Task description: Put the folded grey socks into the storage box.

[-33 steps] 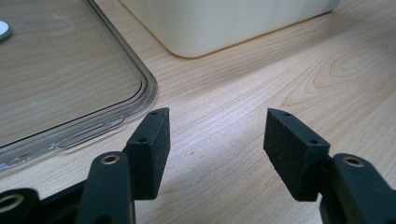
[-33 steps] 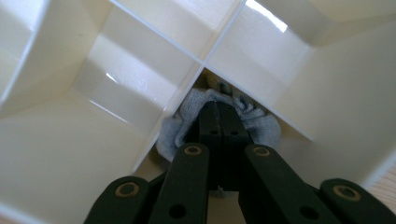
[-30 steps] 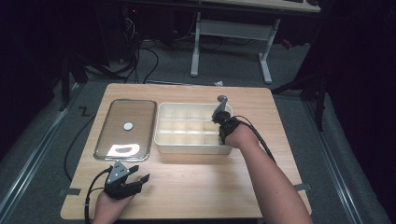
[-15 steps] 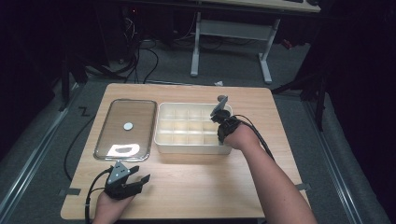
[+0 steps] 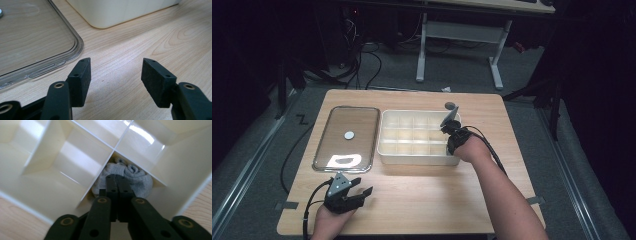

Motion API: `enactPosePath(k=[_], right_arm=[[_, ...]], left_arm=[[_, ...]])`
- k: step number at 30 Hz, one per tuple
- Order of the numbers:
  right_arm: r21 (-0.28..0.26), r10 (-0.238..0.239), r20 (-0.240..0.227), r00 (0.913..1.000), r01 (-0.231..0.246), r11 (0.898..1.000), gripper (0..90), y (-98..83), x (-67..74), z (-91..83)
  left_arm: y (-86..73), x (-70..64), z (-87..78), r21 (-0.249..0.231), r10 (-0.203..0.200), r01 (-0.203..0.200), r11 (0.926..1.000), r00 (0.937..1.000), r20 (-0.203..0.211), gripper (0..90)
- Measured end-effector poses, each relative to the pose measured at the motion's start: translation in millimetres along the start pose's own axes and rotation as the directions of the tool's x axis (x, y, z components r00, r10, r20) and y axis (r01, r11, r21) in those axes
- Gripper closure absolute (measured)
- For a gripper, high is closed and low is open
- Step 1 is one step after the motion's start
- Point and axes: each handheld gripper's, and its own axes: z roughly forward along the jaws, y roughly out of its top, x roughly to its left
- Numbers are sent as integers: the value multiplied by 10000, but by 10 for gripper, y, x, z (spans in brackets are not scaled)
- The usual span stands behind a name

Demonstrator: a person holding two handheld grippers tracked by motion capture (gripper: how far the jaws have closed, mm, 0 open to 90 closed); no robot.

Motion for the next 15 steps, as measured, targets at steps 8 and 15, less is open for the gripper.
enactPosePath(k=[8, 15], right_arm=[[-1233, 84, -228, 9997, -111, 9923, 770, -237, -79, -249], [-2294, 283, -532, 9982, -398, 9725, 702, -474, -163, -401]], left_arm=[[1, -12, -3, 60, -67, 66, 10000, 9999, 125, 420], [12, -17, -7, 33, -193, 192, 9998, 9997, 124, 412]])
